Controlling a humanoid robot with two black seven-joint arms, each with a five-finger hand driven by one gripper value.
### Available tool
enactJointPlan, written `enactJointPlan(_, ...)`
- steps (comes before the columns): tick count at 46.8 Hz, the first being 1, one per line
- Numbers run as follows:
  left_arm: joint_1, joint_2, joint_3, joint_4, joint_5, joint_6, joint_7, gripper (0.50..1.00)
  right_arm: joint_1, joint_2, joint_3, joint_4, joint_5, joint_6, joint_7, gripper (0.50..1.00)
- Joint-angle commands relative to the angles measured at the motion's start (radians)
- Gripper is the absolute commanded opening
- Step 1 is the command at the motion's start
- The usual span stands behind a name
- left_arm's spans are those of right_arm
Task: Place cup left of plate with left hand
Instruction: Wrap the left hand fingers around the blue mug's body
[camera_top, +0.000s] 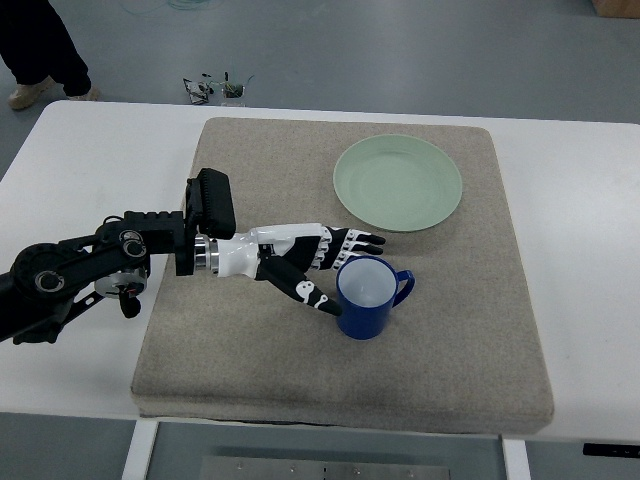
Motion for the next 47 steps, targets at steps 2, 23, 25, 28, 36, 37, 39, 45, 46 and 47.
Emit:
enactJointPlan(2, -0.002, -0.017, -0.001, 0.011, 0.017, 0.000, 0.000, 0.994, 0.000, 0.000, 0.000, 0.001, 0.000, 0.000, 0.000, 0.934)
enactJointPlan(23, -0.008, -0.099, -0.001, 0.083, 0.043, 0.000, 0.001, 0.994, 0.000, 0.000, 0.000, 0.001, 0.000, 0.000, 0.000, 0.934)
enactJointPlan(25, -0.008, -0.102, -0.001, 0.089, 0.045, 0.000, 0.001, 0.994, 0.000, 0.000, 0.000, 0.000, 0.000, 0.000, 0.000, 0.934)
enactJointPlan(28, -0.008, -0.112, -0.001, 0.100, 0.049, 0.000, 0.001, 0.994, 0.000, 0.000, 0.000, 0.000, 0.000, 0.000, 0.000, 0.934)
enactJointPlan(36, -0.009, -0.129, -0.004, 0.117, 0.054, 0.000, 0.000, 0.994, 0.000, 0.000, 0.000, 0.000, 0.000, 0.000, 0.000, 0.934)
enactJointPlan(37, -0.009, -0.129, -0.004, 0.117, 0.054, 0.000, 0.000, 0.994, 0.001, 0.000, 0.000, 0.000, 0.000, 0.000, 0.000, 0.934)
enactJointPlan(39, -0.009, -0.129, -0.009, 0.117, 0.053, 0.000, 0.000, 0.994, 0.000, 0.000, 0.000, 0.001, 0.000, 0.000, 0.000, 0.934)
enactJointPlan(45, -0.009, -0.138, -0.008, 0.117, 0.054, 0.000, 0.000, 0.994, 0.000, 0.000, 0.000, 0.000, 0.000, 0.000, 0.000, 0.934)
enactJointPlan(46, -0.009, -0.138, -0.006, 0.117, 0.054, 0.000, 0.000, 0.994, 0.000, 0.000, 0.000, 0.000, 0.000, 0.000, 0.000, 0.934)
enactJointPlan(47, -0.009, -0.138, -0.006, 0.116, 0.054, 0.000, 0.000, 0.992, 0.000, 0.000, 0.000, 0.000, 0.000, 0.000, 0.000, 0.934)
